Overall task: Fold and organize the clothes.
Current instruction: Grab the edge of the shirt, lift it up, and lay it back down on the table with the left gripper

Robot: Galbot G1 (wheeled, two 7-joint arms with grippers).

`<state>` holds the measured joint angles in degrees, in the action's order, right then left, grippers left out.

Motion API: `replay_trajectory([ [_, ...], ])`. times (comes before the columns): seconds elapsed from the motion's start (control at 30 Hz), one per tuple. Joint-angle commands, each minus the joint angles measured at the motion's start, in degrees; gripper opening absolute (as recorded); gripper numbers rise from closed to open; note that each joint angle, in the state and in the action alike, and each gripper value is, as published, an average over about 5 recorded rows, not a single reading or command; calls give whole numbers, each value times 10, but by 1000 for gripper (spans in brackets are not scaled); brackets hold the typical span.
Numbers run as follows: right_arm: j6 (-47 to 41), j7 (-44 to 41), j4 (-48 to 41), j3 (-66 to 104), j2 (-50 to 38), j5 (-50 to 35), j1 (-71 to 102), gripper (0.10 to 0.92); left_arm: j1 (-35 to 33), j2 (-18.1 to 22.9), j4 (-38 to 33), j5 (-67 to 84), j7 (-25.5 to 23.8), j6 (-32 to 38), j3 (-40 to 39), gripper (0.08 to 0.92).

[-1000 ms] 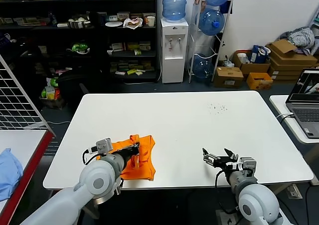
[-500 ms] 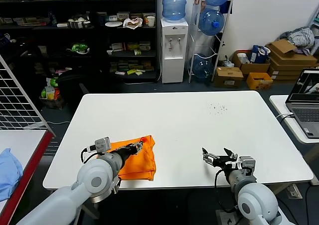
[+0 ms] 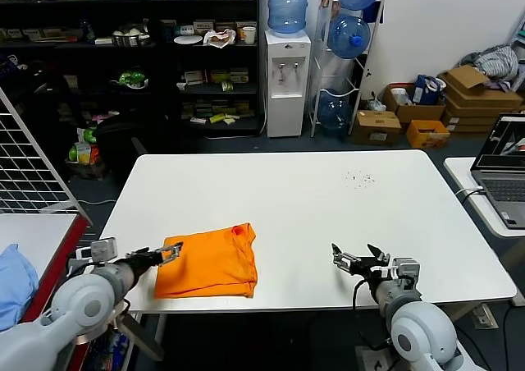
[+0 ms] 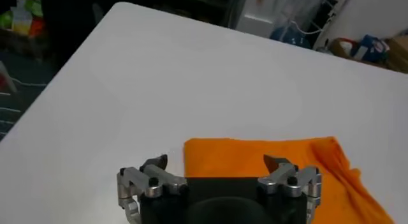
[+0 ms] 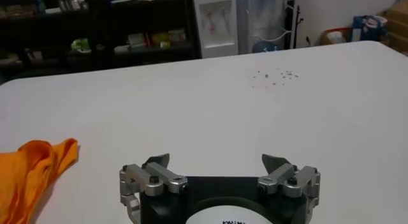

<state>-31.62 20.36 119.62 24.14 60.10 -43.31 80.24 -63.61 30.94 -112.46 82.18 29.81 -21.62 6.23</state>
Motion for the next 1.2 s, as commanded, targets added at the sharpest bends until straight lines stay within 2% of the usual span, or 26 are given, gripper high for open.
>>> replay_trajectory([
  [0.03,0,0,3,3,0,0,3,921,-67,-76,30,-22,-116,-16,45,919],
  [1.0,0,4,8,9,3,1,11,921,-28,-19,55,-30,-121,-33,5,918],
  [1.1,0,4,8,10,3,1,11,921,-26,-17,57,-31,-121,-33,2,877],
  [1.2,1,4,9,10,2,1,12,921,-26,-15,58,-33,-120,-33,-1,789],
])
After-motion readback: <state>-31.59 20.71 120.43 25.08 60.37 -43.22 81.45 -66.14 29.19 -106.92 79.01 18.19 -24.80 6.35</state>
